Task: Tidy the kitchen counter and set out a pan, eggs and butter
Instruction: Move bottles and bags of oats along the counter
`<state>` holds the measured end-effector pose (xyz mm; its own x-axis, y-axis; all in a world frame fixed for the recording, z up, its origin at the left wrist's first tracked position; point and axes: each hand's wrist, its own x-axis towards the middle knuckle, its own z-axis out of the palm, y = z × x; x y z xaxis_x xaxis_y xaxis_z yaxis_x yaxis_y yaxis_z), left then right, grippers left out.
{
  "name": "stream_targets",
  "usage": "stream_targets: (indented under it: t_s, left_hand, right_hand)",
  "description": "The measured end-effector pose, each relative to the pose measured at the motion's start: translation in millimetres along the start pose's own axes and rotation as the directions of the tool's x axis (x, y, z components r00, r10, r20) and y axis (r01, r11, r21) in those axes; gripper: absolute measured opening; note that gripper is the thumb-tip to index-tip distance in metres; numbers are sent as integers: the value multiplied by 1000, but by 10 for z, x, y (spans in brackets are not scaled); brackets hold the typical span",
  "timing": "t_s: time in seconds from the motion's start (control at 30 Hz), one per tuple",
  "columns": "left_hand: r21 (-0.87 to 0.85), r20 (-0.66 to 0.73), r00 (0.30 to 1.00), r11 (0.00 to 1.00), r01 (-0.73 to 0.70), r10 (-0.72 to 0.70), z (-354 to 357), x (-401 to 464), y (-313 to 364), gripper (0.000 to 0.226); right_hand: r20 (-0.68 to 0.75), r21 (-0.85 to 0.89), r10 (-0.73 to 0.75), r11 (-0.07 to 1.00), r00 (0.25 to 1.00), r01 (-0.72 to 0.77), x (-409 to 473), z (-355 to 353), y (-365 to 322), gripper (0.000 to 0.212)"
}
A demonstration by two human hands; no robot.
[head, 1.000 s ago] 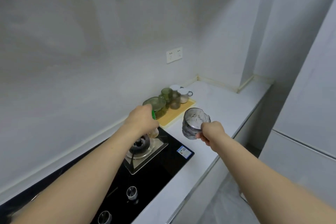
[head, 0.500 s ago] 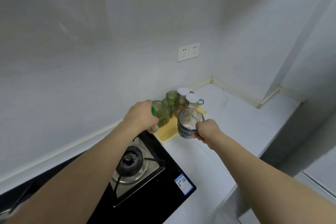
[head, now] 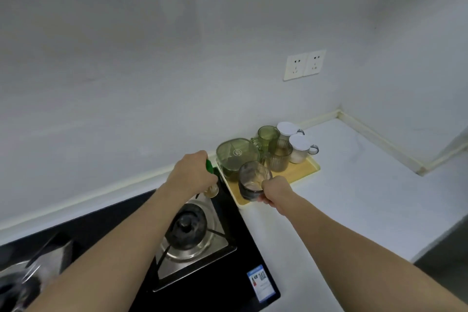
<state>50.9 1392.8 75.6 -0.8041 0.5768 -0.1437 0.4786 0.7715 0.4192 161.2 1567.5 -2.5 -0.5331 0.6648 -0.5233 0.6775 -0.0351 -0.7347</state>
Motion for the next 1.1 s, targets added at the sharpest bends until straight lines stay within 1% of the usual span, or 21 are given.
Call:
stream_targets:
  t_s: [0.07, 0.13, 0.23, 0.37, 0.5, 0.6, 0.67, 0.77, 0.8, 0.87, 0.93, 1.03, 1.1]
  left_hand:
    - [-34, -11, 999, 998, 46, -46, 47, 11, -3, 21]
    - [-45, -13, 996, 995, 88, -89, 105, 33, 7, 22]
    - [-60, -20, 989, 988, 144, -145, 199, 91, 33, 23]
    - [-77, -37, 974, 973, 219, -223, 306, 175, 67, 22]
    - [-96, -60, 963, 962, 257, -264, 411, 245, 71, 21]
    - [-95, -67, 954, 954, 286, -292, 475, 309, 97, 23]
    - [-108, -69, 946, 945, 309, -317, 526, 344, 120, 23]
    - [-139, -52, 937, 932, 336, -346, 593, 357, 156, 23]
    - [-135, -45, 934, 928, 347, -355, 611, 357, 173, 23]
    - [-121, -33, 930, 925, 359, -365, 629, 354, 196, 24]
    - [-117, -28, 926, 921, 371, -376, 633, 361, 205, 25]
    - [-113, -27, 921, 917, 383, -388, 607, 361, 227, 25]
    - [-113, -31, 923, 919, 377, -382, 588, 361, 245, 25]
  right_hand:
    - [47, -12, 23, 1000, 999, -23, 138, 43, 23, 22]
    - [91, -26, 43, 999, 995, -41, 263, 54, 46, 19]
    - [150, -66, 71, 996, 986, -62, 430, 63, 69, 22]
    - [188, -92, 79, 994, 979, -63, 648, 102, 81, 22]
    - [231, -141, 73, 989, 970, -41, 868, 161, 75, 17]
    - [256, -166, 96, 985, 962, -54, 987, 225, 108, 18]
    - [272, -128, 130, 987, 953, -98, 1044, 248, 156, 14]
    - [301, -77, 86, 995, 950, -65, 1076, 257, 210, 5]
    - [308, -90, 67, 995, 949, -41, 1096, 266, 221, 5]
    - [305, -113, 118, 990, 945, -87, 1072, 272, 199, 11]
    - [297, -153, 139, 984, 945, -96, 1079, 289, 194, 20]
    - [299, -174, 106, 983, 948, -55, 1054, 272, 203, 16]
    - [307, -166, 91, 985, 947, -41, 1037, 242, 229, 19]
